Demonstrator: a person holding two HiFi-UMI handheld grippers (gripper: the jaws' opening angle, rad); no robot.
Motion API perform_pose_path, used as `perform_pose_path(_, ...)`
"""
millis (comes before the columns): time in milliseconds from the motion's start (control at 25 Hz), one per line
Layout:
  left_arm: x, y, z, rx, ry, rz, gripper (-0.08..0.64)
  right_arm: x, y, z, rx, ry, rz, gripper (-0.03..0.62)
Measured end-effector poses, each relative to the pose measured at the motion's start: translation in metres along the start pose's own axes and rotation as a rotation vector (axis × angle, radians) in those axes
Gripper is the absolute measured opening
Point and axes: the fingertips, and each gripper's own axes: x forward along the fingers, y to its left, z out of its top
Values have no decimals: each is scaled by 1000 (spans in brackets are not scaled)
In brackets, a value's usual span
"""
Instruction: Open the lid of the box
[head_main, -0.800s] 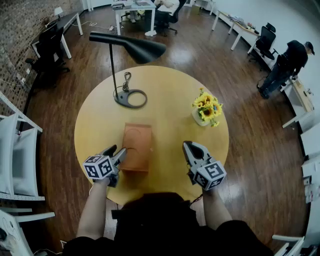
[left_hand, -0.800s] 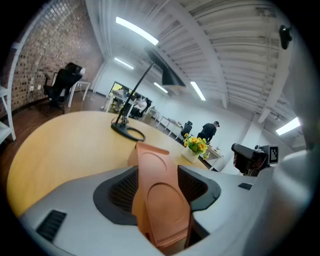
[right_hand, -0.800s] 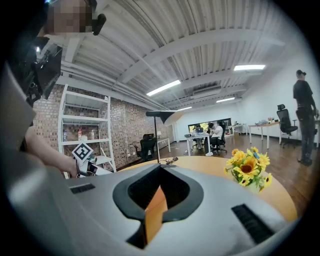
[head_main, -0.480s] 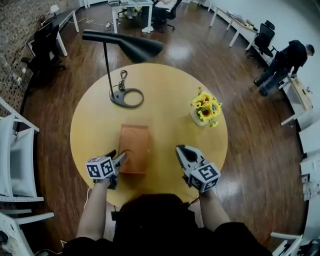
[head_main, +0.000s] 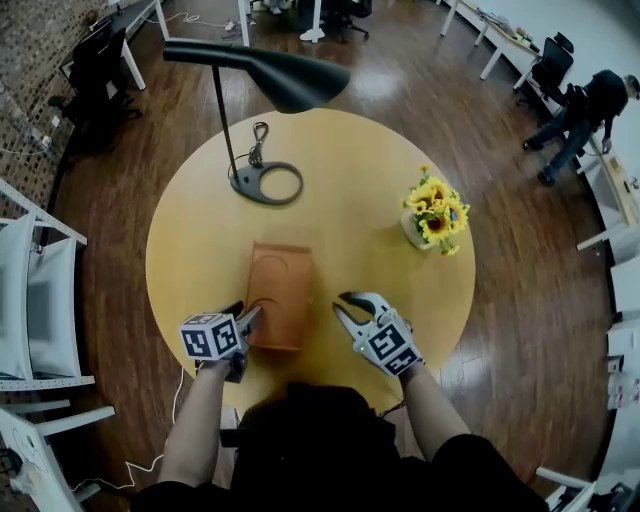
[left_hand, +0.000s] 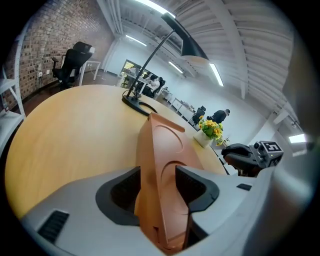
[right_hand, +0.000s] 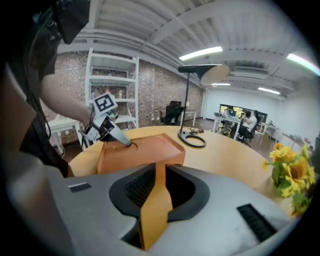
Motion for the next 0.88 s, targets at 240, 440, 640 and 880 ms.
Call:
perform_pose_path(240,-2,-5,0,33,27,23,212,50,18,-33,-208,184,143,82)
perform_pose_path(440,-3,-6,-1,5,28,29,213,76,28,-51,-321,288,251,146)
perform_pose_path(640,-3,-6,-1,2,22,42,213,88,30,-53,-393,320,288,132)
perform_pose_path(880,-4,-2,0,-5,20,48,213,92,31,-54,-403,303,291,77)
